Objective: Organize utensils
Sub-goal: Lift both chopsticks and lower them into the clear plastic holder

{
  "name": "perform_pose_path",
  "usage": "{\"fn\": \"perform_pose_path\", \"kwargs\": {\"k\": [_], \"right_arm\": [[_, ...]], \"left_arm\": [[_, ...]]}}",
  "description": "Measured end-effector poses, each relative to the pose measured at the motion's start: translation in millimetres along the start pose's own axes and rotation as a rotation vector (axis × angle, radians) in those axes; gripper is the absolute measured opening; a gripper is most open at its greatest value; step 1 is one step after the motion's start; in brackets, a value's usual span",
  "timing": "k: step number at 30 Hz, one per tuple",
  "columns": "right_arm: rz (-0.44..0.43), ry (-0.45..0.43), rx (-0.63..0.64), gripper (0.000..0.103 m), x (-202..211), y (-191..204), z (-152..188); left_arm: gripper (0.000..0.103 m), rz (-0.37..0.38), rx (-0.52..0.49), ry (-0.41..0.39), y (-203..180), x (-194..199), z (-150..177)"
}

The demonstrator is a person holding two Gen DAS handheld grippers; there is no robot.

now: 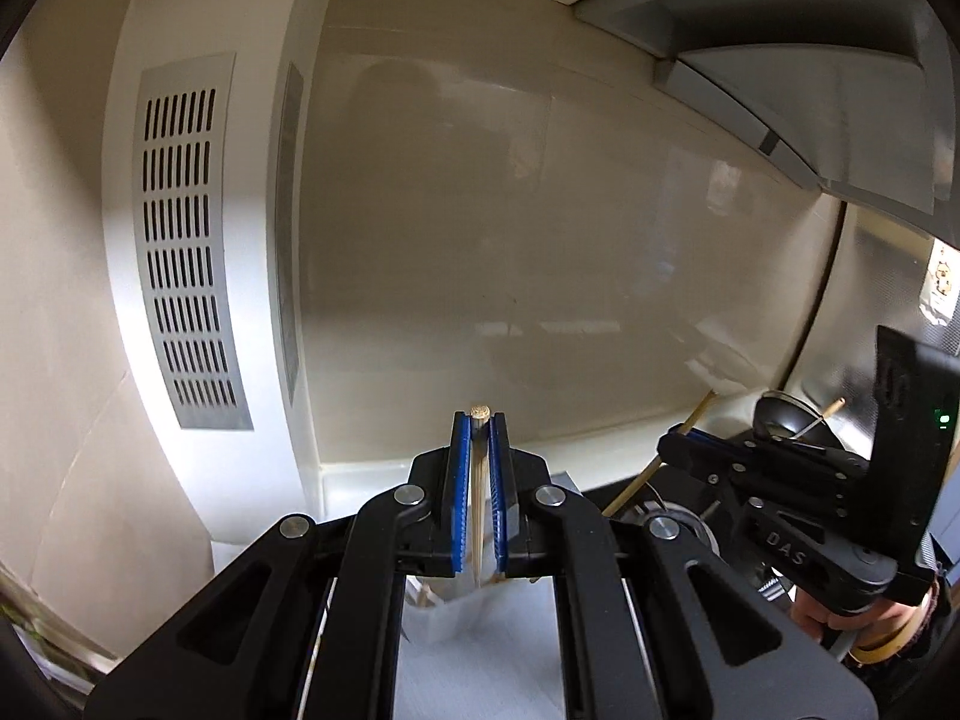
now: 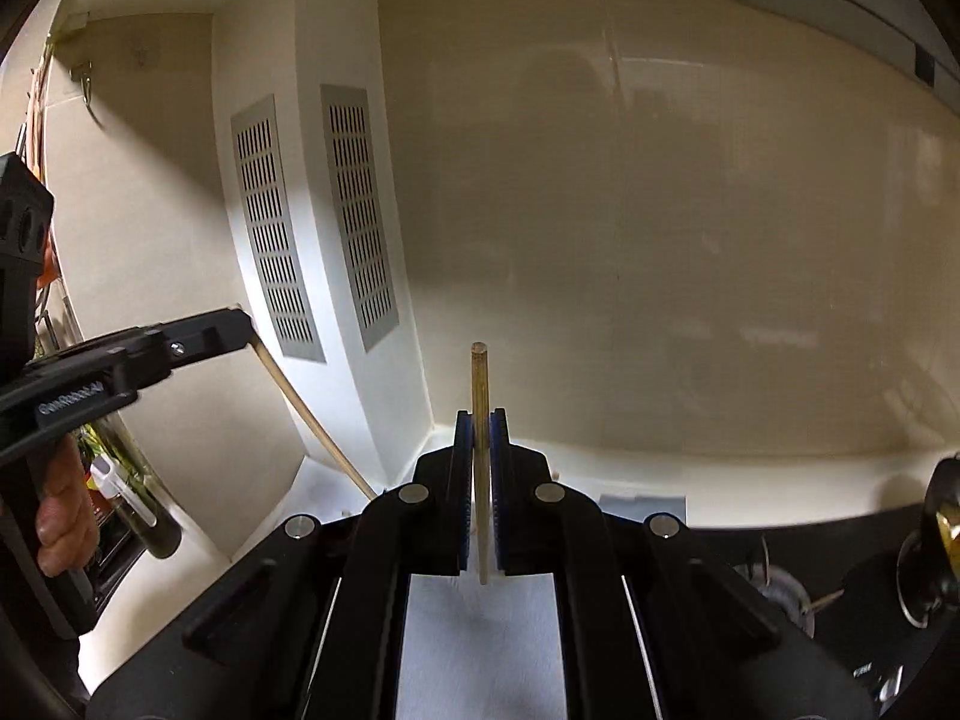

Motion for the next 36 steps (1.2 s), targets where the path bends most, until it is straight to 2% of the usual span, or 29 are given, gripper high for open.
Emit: {"fn": "perform_pose_path", "kwargs": {"k": [6, 18, 36], "right_arm": [[0.010, 0.007, -0.006, 0.006, -20, -1, -5], [0.028, 0.066, -0.030, 0.006, -57, -8, 15], [0.049, 0.129, -0.061, 0.006, -83, -20, 38]], "left_arm": [[0.006, -0.034, -0.006, 0.015, 7, -19, 1], [0.006, -0.061, 0.008, 0.115, 16, -63, 30], [0.006, -0.064, 0.023, 0.200, 19, -89, 57]]}}
Point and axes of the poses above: each gripper's, at about its wrist camera, not at the fingertips, and x roughly against the way its jaws point, y to its left, z to its underside, the point moved 5 cm from there along -x, roughly the way its jaws point, and after that the axes turned 8 degrees about -x, right-handed, at the moved point
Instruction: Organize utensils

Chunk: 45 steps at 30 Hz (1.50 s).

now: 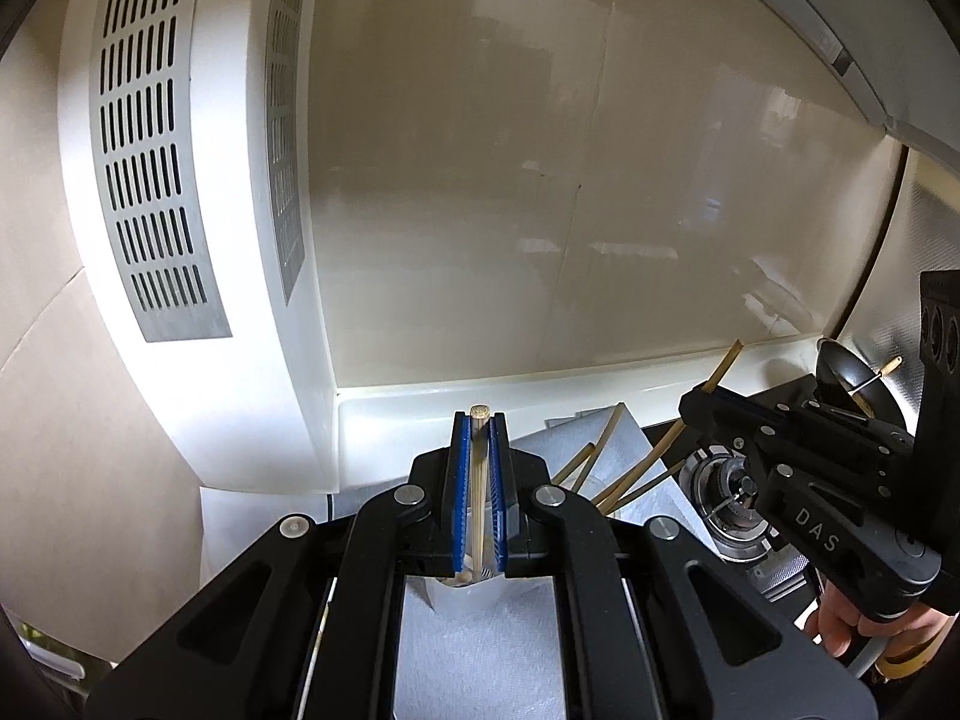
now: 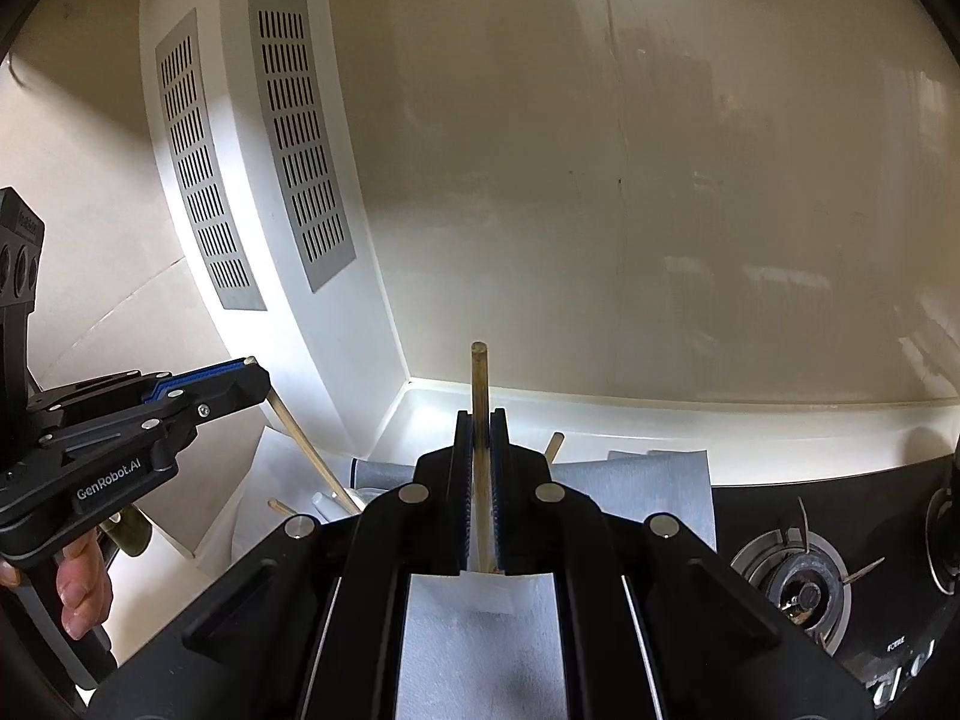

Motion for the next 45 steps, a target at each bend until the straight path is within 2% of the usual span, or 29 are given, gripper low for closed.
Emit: {"fn": "perform_pose_path", "kwargs": {"k": [12, 14, 15, 16, 17, 18, 19, 23, 26, 32, 38, 45], "right_arm": [[0.008, 0.050, -0.009, 0.006, -17, -6, 15], [0.002, 0.069, -0.004, 0.012, -21, -5, 20], [0.003, 0.088, 0.006, 0.019, -24, -4, 24], [0.010, 0.104, 0.014, 0.047, -25, -3, 30], [0.017, 0.105, 0.016, 0.069, -25, -2, 34], [0.026, 0.092, 0.023, 0.070, -23, -1, 41], [0.033, 0.089, 0.035, 0.070, -21, 0, 47], [0.045, 0.129, 0.042, 0.078, -15, 0, 78], [0.050, 0.148, 0.002, 0.082, -9, -6, 91], [0.069, 0.157, -0.061, 0.085, 5, -14, 104], [0.070, 0.180, -0.077, 0.086, 12, -12, 118], [0.070, 0.196, -0.077, 0.086, 19, -6, 129]], "left_arm": [[0.006, -0.017, 0.009, 0.053, 5, -17, 10], [0.010, -0.057, 0.017, 0.060, 10, -20, 13], [0.036, -0.080, 0.016, 0.059, 11, -20, 14], [0.084, -0.103, 0.013, 0.062, 13, -19, 16], [0.098, -0.138, 0.011, 0.050, 16, -15, 18], [0.094, -0.169, 0.009, 0.023, 17, -9, 20], [0.096, -0.183, -0.004, 0.024, 17, -6, 24], [0.096, -0.191, -0.044, 0.098, 14, -3, 45], [0.096, -0.182, -0.020, 0.146, 14, 1, 62], [0.096, -0.167, 0.036, 0.182, 10, 11, 89], [0.096, -0.152, 0.042, 0.222, 3, 10, 114], [0.096, -0.155, 0.036, 0.237, -1, 10, 124]]}}
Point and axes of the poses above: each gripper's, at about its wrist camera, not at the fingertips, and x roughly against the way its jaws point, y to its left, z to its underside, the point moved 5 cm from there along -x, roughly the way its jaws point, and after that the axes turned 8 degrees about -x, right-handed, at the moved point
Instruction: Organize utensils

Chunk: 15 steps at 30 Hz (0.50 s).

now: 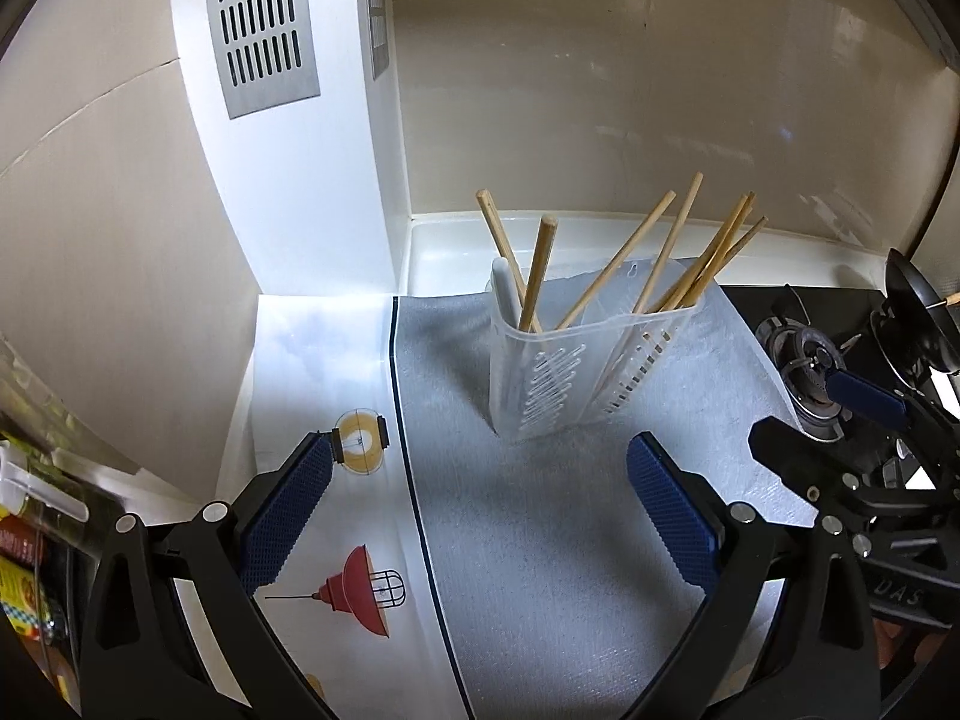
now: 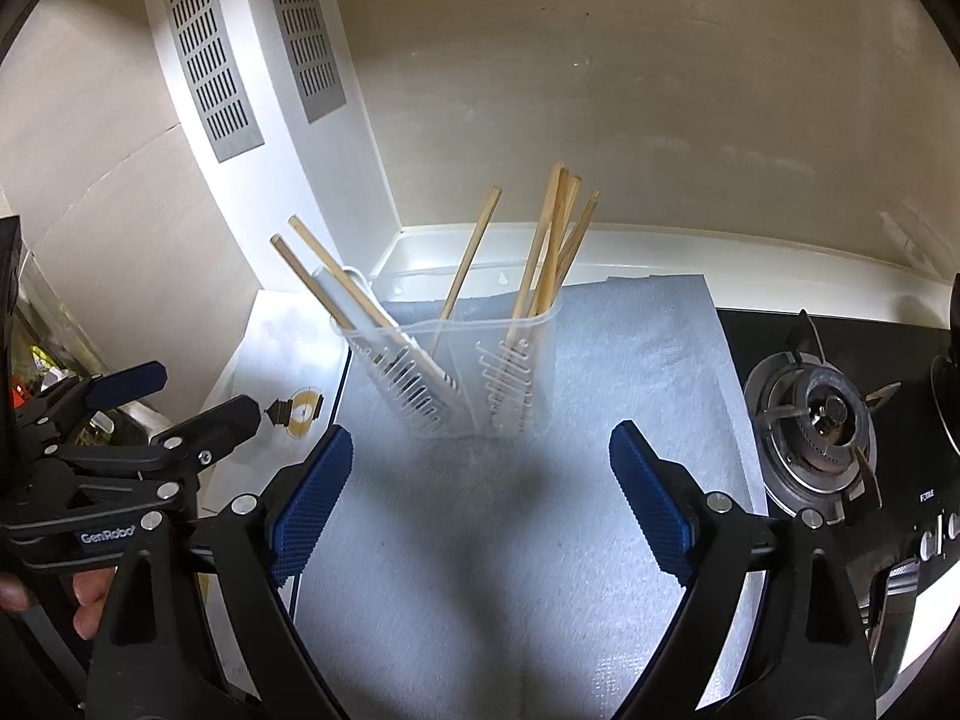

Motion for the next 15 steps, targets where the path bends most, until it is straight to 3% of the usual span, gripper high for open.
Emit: {"fn": "perform_pose_path", "kwargs": {"k": [7, 15], "right_arm": [[0.010, 0.005, -0.003, 0.087, 0.5, 1.2, 4.1], [0.013, 0.005, -0.008, 0.095, 1.3, -1.7, 5.1]], "left_arm": [[0.096, -0.007, -0.003, -0.004, 0.1, 1.6, 1.7], [0.096, -0.028, 0.003, -0.003, 2.6, 1.0, 2.6]]}}
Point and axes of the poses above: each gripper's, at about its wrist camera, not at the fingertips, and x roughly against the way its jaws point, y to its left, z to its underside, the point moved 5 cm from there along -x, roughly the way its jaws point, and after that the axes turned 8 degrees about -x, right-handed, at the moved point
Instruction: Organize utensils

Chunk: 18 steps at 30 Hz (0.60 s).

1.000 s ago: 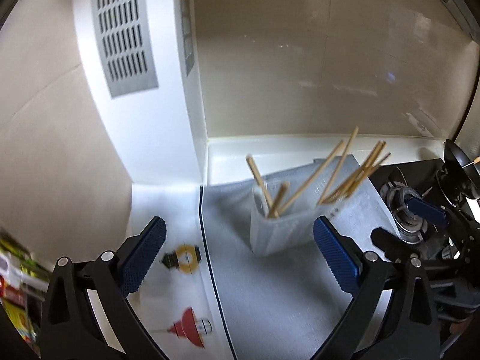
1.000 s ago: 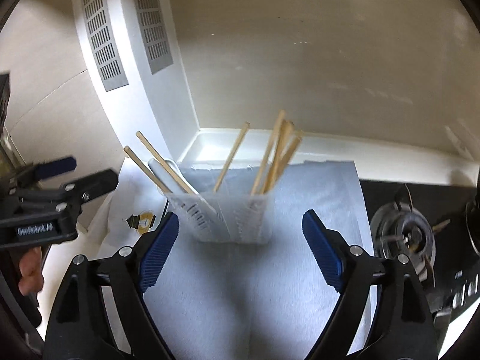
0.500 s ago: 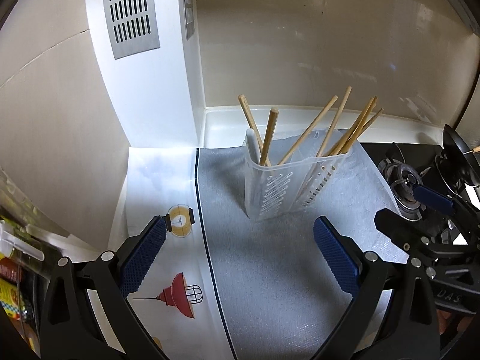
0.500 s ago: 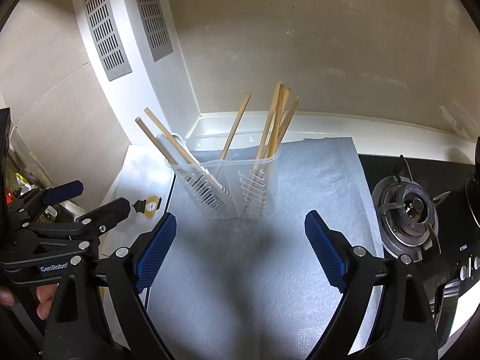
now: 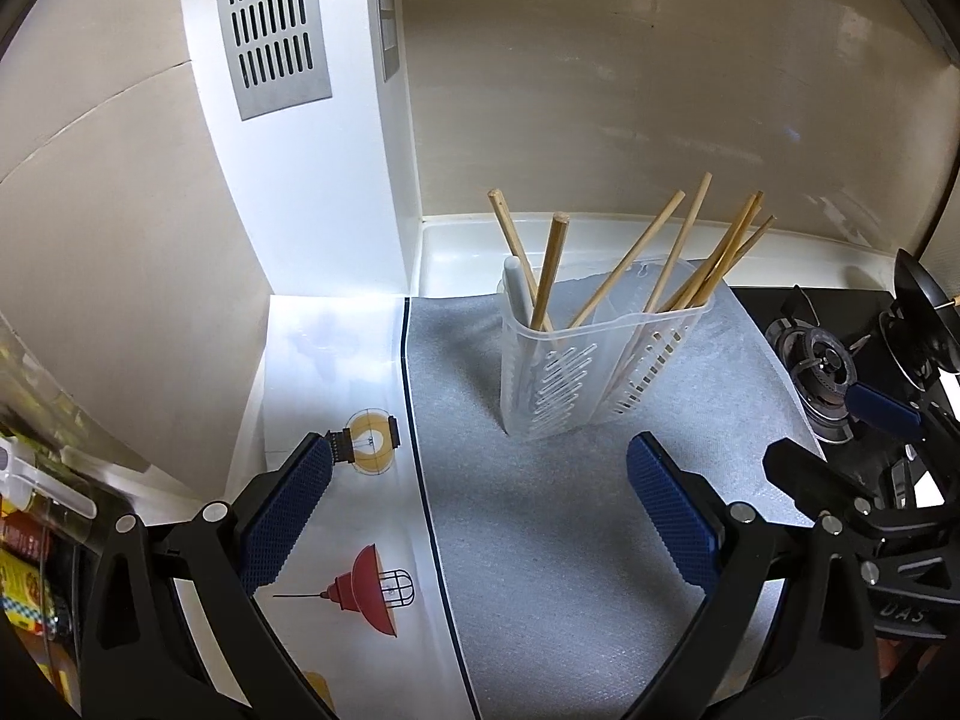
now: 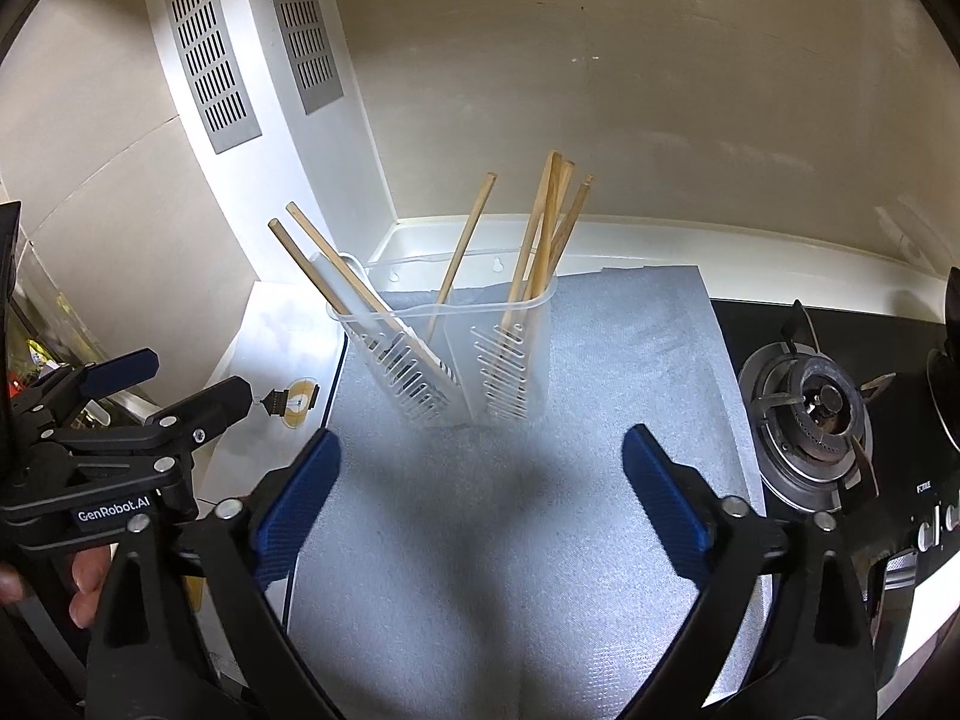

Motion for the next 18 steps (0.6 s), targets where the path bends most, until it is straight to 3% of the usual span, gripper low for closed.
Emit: {"fn": "perform_pose_path", "kwargs": {"k": [18], "right_arm": [[0.014, 0.014, -0.002, 0.098, -5.6, -4.1, -1.0]], "left_arm": [[0.096, -0.026, -0.004, 0.003, -0.9, -1.5, 2.0]]}}
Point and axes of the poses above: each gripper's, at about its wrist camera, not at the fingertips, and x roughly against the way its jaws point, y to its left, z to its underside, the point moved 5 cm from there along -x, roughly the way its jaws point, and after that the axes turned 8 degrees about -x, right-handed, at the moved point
